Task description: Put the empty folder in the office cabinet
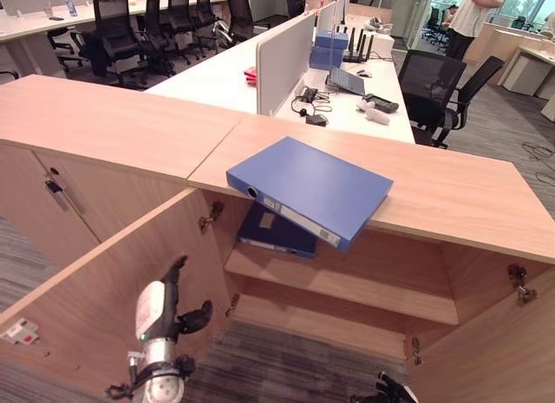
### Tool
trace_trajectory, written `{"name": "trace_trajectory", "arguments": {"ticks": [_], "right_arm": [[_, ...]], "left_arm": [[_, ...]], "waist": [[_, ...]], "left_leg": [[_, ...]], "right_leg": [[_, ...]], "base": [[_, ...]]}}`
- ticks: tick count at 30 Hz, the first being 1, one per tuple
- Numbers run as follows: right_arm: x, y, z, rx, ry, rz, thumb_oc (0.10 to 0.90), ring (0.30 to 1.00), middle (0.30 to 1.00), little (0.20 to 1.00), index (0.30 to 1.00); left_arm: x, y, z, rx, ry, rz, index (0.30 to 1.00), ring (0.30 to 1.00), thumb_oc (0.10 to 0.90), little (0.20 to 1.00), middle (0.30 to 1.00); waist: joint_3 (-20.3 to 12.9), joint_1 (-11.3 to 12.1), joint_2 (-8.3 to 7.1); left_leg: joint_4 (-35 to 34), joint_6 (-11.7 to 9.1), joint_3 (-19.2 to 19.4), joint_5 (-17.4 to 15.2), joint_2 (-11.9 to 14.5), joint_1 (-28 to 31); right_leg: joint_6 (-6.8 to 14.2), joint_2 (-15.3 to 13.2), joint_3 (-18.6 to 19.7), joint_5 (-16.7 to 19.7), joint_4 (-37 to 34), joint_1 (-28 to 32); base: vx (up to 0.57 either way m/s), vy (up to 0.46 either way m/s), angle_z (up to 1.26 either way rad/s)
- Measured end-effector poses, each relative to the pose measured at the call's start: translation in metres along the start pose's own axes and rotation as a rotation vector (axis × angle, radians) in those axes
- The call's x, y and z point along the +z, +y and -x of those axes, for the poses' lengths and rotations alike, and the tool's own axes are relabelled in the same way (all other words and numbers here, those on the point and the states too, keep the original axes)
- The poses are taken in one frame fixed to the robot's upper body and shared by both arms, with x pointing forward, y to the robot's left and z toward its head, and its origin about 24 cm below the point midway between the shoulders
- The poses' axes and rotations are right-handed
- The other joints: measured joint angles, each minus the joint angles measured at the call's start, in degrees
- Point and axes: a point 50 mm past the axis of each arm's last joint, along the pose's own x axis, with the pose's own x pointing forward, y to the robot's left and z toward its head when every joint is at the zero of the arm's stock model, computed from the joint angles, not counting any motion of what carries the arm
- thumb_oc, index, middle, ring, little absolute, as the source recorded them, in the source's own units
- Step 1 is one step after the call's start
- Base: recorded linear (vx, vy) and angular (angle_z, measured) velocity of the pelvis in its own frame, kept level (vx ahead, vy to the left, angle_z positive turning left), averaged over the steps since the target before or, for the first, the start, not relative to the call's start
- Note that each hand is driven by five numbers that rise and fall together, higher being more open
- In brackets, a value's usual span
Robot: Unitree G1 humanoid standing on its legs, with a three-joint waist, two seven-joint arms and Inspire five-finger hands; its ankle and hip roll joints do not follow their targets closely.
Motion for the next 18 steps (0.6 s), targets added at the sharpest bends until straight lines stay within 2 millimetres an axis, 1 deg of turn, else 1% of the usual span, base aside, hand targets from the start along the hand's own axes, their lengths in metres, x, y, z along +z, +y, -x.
{"name": "trace_trajectory", "arguments": {"ticks": [5, 7, 10, 11, 13, 15, 18], "right_arm": [[-0.002, 0.001, 0.000, 0.004, 0.009, 0.000, 0.800, 0.900, 0.900, 0.900, 0.900], [-0.009, -0.001, 0.001, 0.008, 0.038, 0.006, 0.800, 0.900, 0.900, 0.900, 0.900], [-0.009, -0.003, 0.001, 0.020, 0.038, 0.008, 0.800, 0.900, 0.900, 0.900, 0.900], [-0.008, -0.003, 0.001, 0.026, 0.035, 0.007, 0.800, 0.900, 0.900, 0.900, 0.900], [-0.007, -0.003, 0.000, 0.032, 0.028, 0.009, 0.800, 0.900, 0.900, 0.900, 0.900], [-0.004, -0.002, -0.001, 0.037, 0.021, 0.009, 0.800, 0.900, 0.900, 0.900, 0.900], [0.001, -0.004, -0.003, 0.033, 0.006, 0.009, 0.800, 0.900, 0.900, 0.900, 0.900]], "left_arm": [[0.033, 0.032, -0.023, 0.102, -0.227, -0.109, 0.900, 0.900, 0.800, 0.900, 0.900], [0.050, 0.051, -0.035, 0.125, -0.375, -0.231, 0.900, 0.900, 0.800, 0.900, 0.900], [0.065, 0.061, -0.041, 0.138, -0.484, -0.296, 0.900, 0.900, 0.800, 0.900, 0.900], [0.073, 0.063, -0.042, 0.142, -0.548, -0.316, 0.900, 0.900, 0.800, 0.900, 0.900], [0.082, 0.060, -0.042, 0.135, -0.598, -0.291, 0.900, 0.900, 0.800, 0.900, 0.900], [0.088, 0.054, -0.042, 0.109, -0.634, -0.274, 0.900, 0.900, 0.800, 0.900, 0.900], [0.094, 0.051, -0.044, 0.035, -0.695, -0.323, 0.900, 0.900, 0.800, 0.900, 0.900]], "waist": [[0.04, 0.51, 0.40], [0.08, 0.61, 0.78], [0.10, 0.54, 1.41], [0.01, 0.42, 1.78], [0.02, 0.22, 2.25], [0.09, -0.27, 2.89], [-0.19, -1.70, 4.13]], "left_leg": [[0.00, -0.05, -0.15, 0.24, 0.06, -0.05], [0.00, -0.07, -0.11, 0.25, 0.06, 0.21], [0.00, -0.07, 0.14, 0.25, -0.03, 0.59], [-0.01, -0.07, 0.18, 0.23, -0.03, 0.79], [-0.01, -0.09, 0.21, 0.26, -0.04, 0.85], [-0.01, -0.08, 0.18, 0.29, 0.01, 0.84], [-0.01, -0.10, 0.26, 0.36, -0.03, 0.96]], "right_leg": [[0.15, 0.08, -0.15, 0.29, 0.00, 0.04], [0.19, 0.10, -0.11, 0.34, 0.00, 0.28], [0.31, -0.03, 0.19, 0.42, -0.01, 0.44], [0.56, -0.03, 0.26, 0.26, -0.01, 0.59], [0.65, -0.04, 0.30, 0.21, -0.01, 0.65], [0.61, 0.00, 0.31, 0.25, -0.01, 0.63], [0.64, -0.04, 0.44, 0.40, -0.01, 0.68]], "base": [[-0.01, -0.007, 0.01], [0.00, 0.000, 0.00], [0.01, -0.006, -0.03], [0.02, -0.011, -0.03], [0.00, 0.000, 0.00], [0.02, -0.003, 0.00], [0.02, -0.001, -0.02]]}}
